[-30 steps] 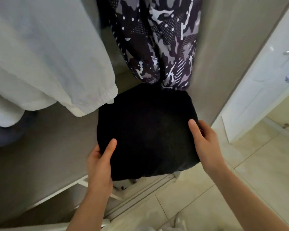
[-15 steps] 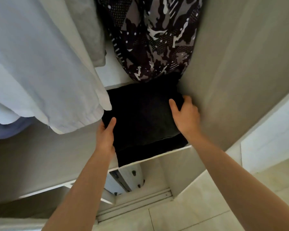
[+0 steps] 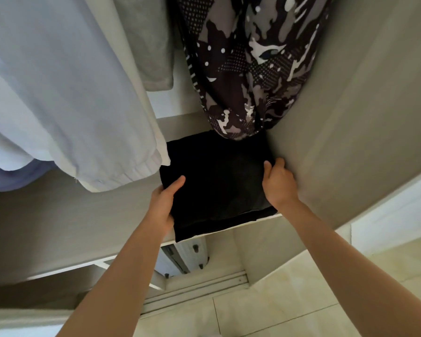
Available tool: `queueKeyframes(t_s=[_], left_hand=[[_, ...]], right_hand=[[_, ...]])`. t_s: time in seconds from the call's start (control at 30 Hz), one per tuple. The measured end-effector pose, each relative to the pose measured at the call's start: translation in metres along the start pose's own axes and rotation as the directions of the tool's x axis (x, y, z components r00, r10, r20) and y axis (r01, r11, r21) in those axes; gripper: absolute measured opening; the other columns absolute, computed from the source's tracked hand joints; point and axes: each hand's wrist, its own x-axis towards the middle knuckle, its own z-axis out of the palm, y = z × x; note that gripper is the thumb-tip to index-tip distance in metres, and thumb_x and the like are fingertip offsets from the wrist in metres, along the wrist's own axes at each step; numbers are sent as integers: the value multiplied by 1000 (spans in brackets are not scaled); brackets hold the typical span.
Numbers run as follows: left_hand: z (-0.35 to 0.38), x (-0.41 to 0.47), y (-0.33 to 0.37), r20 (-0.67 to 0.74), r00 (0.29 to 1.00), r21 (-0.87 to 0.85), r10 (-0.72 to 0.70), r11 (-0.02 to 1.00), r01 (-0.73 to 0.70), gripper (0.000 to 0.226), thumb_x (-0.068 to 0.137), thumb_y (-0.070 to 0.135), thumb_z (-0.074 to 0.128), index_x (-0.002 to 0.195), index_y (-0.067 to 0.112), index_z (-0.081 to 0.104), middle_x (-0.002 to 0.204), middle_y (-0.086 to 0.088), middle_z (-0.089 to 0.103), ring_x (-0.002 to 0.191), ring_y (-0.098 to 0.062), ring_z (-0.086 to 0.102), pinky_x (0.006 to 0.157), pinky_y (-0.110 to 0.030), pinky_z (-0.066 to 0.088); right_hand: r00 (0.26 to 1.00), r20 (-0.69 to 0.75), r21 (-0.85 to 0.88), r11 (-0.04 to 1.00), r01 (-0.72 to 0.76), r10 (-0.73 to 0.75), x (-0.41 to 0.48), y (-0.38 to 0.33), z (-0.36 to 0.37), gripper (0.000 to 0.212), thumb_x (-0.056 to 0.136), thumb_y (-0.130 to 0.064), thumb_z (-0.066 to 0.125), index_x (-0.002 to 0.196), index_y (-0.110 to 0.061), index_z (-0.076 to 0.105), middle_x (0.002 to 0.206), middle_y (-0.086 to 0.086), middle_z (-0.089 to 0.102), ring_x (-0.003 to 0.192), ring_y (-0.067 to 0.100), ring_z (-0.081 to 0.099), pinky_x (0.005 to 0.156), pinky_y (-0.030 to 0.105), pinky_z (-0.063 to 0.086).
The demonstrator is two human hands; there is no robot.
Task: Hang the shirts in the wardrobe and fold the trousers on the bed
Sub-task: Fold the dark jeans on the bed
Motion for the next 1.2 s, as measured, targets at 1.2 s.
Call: queueKeyframes(t_s=[1.2], left_hand=[[-17,-163,-141,-631,610,577,480,816,-45,27,98,22,55,124,23,58,116,5,60,79,4,59,75,-24,54]], right_hand=[[605,360,148,684,715,-710,-147,3,8,49,99,-23,48,143,-6,38,148,16,40,145,31,22,117,41,25]])
